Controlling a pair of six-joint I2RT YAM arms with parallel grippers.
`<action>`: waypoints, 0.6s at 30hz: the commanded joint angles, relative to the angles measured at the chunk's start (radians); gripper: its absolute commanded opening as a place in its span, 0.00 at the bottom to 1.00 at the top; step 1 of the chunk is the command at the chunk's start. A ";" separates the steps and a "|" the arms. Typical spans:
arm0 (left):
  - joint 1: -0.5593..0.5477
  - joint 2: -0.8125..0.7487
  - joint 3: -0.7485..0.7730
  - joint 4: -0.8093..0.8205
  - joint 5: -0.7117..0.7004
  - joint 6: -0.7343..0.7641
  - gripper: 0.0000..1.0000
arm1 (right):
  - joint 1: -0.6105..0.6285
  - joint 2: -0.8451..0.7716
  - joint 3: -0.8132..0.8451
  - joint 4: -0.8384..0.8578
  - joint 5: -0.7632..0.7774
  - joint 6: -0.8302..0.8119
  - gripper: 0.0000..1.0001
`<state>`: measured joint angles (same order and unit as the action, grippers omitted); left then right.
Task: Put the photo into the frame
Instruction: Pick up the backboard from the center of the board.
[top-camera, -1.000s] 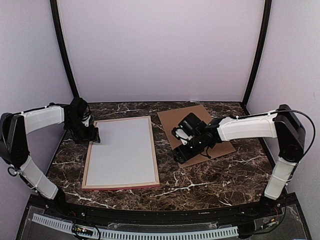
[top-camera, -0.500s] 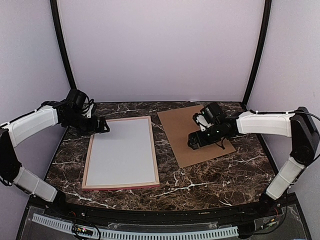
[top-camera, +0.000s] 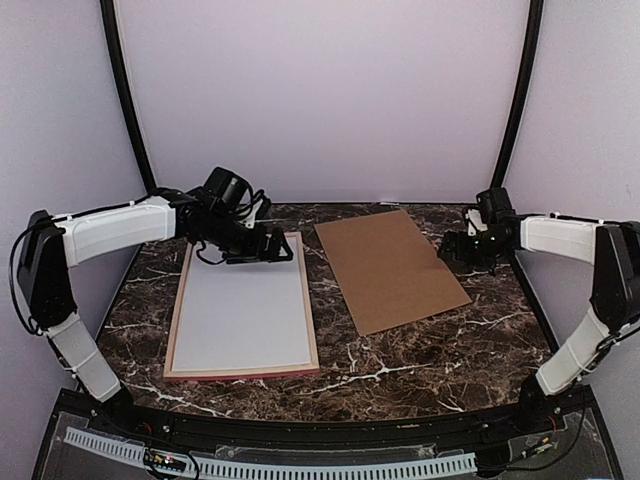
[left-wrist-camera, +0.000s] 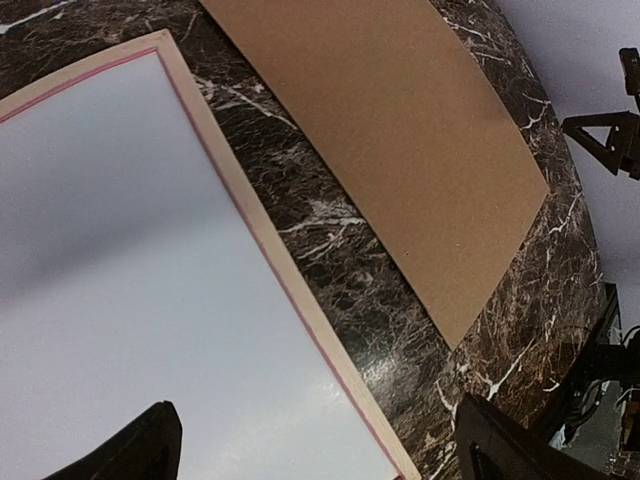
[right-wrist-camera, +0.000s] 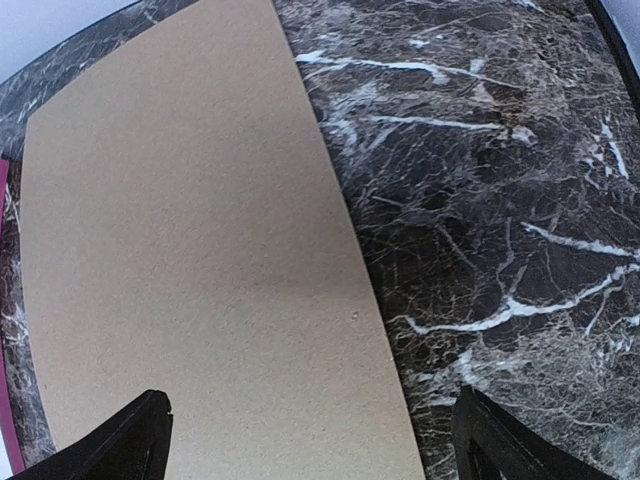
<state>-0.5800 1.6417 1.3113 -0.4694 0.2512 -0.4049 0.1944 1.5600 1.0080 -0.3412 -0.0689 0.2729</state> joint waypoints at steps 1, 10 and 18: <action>-0.069 0.113 0.112 0.039 0.021 -0.025 0.98 | -0.067 0.025 0.008 0.055 -0.071 0.040 0.99; -0.173 0.395 0.335 0.096 0.049 -0.052 0.96 | -0.127 0.124 0.013 0.085 -0.151 0.061 0.98; -0.191 0.522 0.367 0.199 0.034 -0.128 0.94 | -0.127 0.184 0.018 0.067 -0.188 0.044 0.95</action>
<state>-0.7689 2.1372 1.6489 -0.3298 0.2890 -0.4847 0.0689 1.7210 1.0088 -0.2913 -0.2211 0.3229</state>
